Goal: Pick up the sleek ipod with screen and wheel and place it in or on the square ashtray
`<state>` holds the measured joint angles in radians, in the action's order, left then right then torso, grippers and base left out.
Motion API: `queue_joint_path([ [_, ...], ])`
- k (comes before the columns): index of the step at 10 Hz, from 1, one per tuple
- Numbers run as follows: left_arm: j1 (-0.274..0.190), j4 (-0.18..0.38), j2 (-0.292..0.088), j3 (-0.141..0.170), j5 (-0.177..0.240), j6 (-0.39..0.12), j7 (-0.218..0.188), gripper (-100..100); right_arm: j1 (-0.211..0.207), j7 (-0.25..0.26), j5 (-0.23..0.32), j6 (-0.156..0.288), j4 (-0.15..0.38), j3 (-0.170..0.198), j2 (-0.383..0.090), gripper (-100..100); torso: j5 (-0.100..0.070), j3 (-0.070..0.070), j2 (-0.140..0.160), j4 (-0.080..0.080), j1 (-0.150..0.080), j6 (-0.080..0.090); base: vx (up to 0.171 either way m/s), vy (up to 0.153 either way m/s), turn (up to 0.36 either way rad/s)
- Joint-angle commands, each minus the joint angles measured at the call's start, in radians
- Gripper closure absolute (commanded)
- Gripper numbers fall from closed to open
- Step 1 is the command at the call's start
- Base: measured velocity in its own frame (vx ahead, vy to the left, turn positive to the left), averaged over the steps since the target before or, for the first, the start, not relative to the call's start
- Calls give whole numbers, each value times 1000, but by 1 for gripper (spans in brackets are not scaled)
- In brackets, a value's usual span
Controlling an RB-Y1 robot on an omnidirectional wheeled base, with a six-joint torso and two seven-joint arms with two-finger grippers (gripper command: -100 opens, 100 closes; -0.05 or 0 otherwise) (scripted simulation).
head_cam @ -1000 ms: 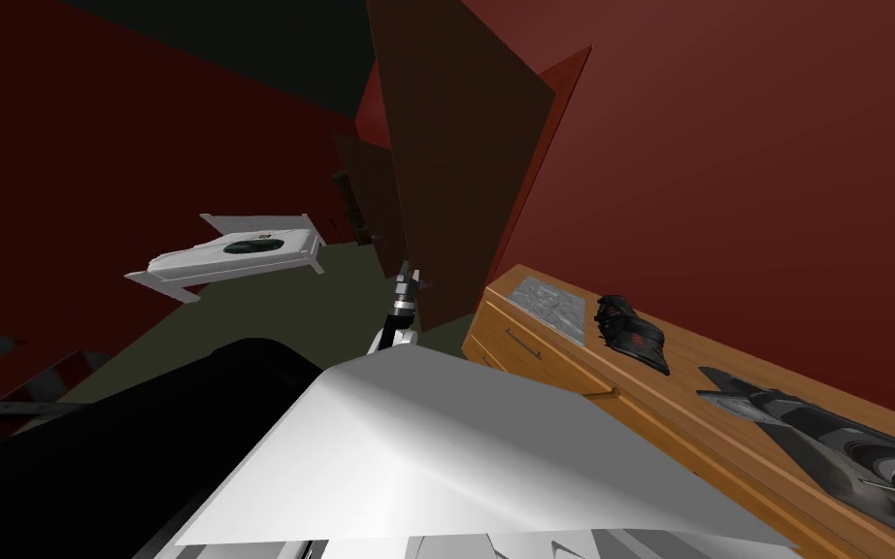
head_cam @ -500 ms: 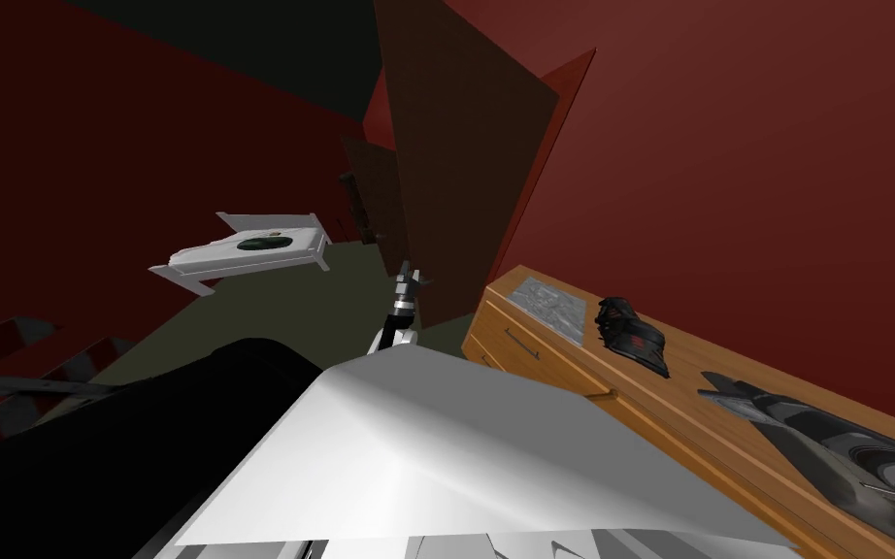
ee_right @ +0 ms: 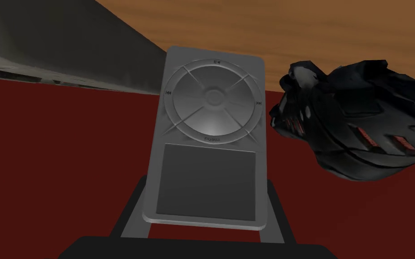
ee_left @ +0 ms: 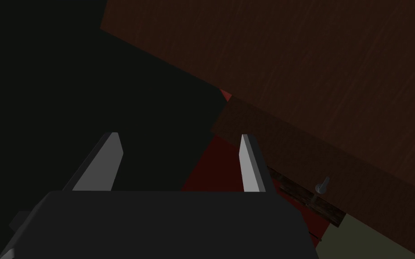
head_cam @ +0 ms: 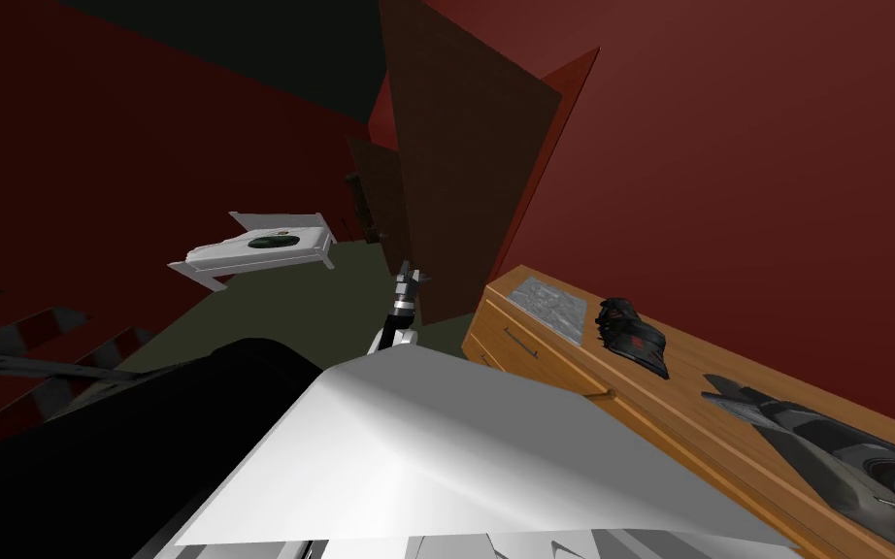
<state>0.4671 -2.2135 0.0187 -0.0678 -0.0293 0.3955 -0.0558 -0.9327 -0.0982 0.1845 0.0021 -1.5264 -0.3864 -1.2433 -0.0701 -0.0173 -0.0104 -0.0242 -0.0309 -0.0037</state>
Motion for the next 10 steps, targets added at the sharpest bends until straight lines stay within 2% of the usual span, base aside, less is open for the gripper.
queue_joint_path([
  [1, 0, 0, 0, 0, 0, 0, 0, 0, -50, 0, -2, 50, -50, -47, 4, 100, 0, 0, 0, 0, 0, 0, -11, -62, 10],
  [3, 0, 0, 0, 0, 0, 0, 0, 0, -97, 0, -2, 51, -106, -47, 4, 100, 0, -1, -2, -1, 4, 1, 5, -7, -25],
  [4, 0, 0, 0, 0, 0, 0, 0, 0, -97, 0, -2, 51, -113, -47, 4, 100, 0, -2, -3, -1, 6, 0, 1, 13, -2],
  [5, 0, 0, 0, 0, 0, 0, 0, 0, -132, 0, -20, 101, -144, -88, 32, 100, 0, -2, -3, -1, 7, -1, -34, -56, 181],
  [7, 0, 0, 0, 0, 0, 0, 0, 0, -186, 0, -20, 140, -192, -142, 32, 100, 0, 0, 0, 0, 0, 0, -37, -73, 65],
  [9, 0, 0, 0, 0, 0, 0, 0, 0, -245, 0, -20, 153, -256, -149, 32, 100, 1, -1, -2, -1, 5, 1, -3, -7, -17],
  [10, 0, 0, 0, 0, 0, 0, 0, 0, -245, 0, -20, 153, -274, -149, 32, 100, 1, -1, -2, -1, 7, 1, 0, 11, -12],
])
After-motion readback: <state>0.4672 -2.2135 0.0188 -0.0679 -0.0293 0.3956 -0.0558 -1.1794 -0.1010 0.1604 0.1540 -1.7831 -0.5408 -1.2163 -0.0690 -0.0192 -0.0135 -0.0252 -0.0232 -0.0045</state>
